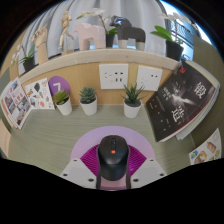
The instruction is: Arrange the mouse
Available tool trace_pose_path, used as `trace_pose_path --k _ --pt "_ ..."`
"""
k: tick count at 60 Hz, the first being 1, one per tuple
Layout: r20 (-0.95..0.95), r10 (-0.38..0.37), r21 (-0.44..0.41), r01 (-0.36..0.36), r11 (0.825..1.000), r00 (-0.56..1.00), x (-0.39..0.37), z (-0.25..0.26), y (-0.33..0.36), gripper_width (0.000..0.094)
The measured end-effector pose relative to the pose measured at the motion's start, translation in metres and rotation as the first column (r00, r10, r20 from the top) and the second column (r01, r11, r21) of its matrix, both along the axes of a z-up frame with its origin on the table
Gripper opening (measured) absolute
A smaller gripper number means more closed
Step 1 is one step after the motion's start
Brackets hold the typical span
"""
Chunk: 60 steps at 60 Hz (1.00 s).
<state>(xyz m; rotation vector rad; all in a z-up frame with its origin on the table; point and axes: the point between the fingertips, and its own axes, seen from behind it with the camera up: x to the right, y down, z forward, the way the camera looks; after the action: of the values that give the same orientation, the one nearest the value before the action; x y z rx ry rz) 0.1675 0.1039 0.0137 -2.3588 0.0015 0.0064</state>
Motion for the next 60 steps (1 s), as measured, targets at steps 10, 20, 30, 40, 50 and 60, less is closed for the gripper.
trace_pose_path --k 10,20,30,40,50,60 --pt "-0.018 -0.012 -0.011 0.011 1.000 1.000 -0.001 -0.025 -0.008 0.0337" --pt "-0.030 -0.043 -0.001 0.043 0.999 0.999 0.000 -0.025 -0.007 0.0434" --pt "0.021 -0.058 -0.039 0.059 0.997 0.998 0.003 -0.024 -0.012 0.0693" --pt "0.031 -0.040 -0.021 0.041 0.999 0.999 -0.012 0.025 -0.025 0.0863" --pt "0.010 -0.056 0.038 0.056 0.998 0.998 -0.039 0.105 -0.057 0.0868" --pt "0.004 -0.051 0.101 0.050 0.994 0.999 -0.076 0.170 -0.100 0.0866"
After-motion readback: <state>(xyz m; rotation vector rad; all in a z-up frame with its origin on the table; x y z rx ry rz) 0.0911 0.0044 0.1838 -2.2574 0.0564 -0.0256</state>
